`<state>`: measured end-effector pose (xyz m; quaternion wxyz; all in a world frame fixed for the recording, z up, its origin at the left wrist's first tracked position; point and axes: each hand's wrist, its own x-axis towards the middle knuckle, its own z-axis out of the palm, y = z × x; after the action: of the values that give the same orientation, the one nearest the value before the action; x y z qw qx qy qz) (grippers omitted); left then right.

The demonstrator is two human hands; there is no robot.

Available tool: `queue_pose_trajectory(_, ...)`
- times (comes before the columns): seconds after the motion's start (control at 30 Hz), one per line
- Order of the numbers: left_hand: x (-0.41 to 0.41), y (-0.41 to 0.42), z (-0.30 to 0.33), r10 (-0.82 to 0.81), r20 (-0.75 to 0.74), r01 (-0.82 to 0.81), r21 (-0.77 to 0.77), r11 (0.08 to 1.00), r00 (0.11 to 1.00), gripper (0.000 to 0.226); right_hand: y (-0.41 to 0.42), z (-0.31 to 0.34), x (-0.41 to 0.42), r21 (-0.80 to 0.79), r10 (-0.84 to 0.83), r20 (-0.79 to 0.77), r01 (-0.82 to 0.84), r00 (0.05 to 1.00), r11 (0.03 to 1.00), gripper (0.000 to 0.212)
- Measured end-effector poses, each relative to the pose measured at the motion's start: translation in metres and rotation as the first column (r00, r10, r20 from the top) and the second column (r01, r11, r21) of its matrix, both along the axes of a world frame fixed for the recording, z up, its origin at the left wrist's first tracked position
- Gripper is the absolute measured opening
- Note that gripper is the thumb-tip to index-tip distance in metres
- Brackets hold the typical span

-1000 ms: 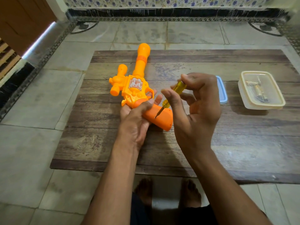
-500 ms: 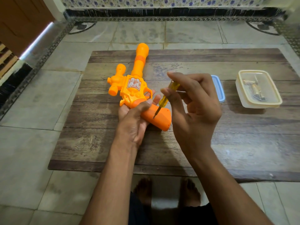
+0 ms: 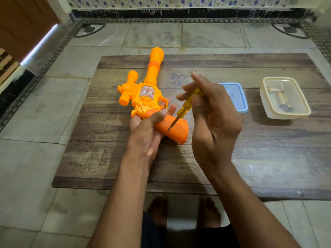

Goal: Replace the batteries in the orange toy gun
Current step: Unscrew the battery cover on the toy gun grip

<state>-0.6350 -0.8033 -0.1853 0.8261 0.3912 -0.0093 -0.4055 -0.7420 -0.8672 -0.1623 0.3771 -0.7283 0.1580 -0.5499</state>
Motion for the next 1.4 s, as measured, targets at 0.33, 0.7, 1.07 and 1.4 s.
queue_pose_trajectory(0.33,0.0007,0.0001,0.0009,-0.001,-0.009,0.001,-0.009,1.000,1.000,0.055,-0.0008,0.0001,0.0022,-0.031,-0.080,-0.022,0.079,0.997,0.996,0.041)
queue_pose_trajectory(0.7,0.0000,0.0008,0.0004,-0.015,0.019,0.016,-0.023,1.000,1.000,0.060,-0.0008,0.0012,0.0029,-0.024,-0.097,-0.033,0.096,0.995,0.995,0.033)
queue_pose_trajectory(1.07,-0.0004,0.0007,0.0019,-0.015,0.020,0.016,-0.009,1.000,1.000,0.053,0.0007,0.0029,0.0030,-0.023,-0.069,-0.049,0.068,0.996,0.997,0.040)
queue_pose_trajectory(1.4,-0.0005,0.0028,0.0030,-0.023,0.006,0.023,-0.015,1.000,1.000,0.056,0.0019,0.0044,0.0028,-0.017,-0.074,-0.069,0.073,0.995,0.997,0.039)
